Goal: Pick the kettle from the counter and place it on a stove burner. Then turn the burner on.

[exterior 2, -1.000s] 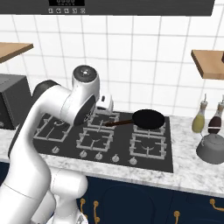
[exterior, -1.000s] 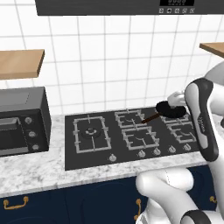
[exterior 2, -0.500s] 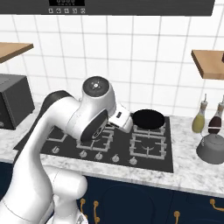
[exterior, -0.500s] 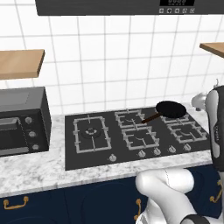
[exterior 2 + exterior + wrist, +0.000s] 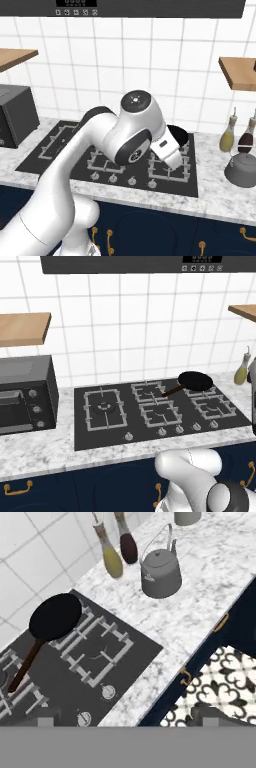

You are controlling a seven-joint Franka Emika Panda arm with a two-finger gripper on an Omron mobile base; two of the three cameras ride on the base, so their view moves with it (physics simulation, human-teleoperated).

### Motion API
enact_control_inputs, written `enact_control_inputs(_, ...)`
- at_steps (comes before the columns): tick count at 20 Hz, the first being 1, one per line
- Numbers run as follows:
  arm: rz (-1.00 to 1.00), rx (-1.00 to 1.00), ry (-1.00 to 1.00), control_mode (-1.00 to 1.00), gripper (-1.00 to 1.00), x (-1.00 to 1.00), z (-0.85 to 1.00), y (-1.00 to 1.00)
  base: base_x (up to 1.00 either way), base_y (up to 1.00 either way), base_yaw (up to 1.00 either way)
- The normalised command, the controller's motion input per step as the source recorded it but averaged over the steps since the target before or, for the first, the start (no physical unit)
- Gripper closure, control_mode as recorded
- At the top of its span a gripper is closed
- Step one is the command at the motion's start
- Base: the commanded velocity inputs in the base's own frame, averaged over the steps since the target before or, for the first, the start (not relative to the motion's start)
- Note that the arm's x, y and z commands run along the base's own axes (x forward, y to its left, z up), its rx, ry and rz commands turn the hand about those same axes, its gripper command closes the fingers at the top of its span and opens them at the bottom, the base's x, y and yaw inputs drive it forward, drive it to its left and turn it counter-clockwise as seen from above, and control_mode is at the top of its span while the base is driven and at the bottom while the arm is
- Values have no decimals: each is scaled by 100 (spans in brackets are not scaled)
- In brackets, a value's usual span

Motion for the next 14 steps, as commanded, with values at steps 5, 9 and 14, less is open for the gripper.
enact_control_inputs(5, -45, 2, 1, -100, -100, 14, 0, -100, 0, 0, 0)
enact_control_inputs(9, -39, 0, 6, -100, -100, 60, 0, -100, 0, 0, 0)
enact_control_inputs(14, 0, 9, 9, -100, -100, 63, 0, -100, 0, 0, 0)
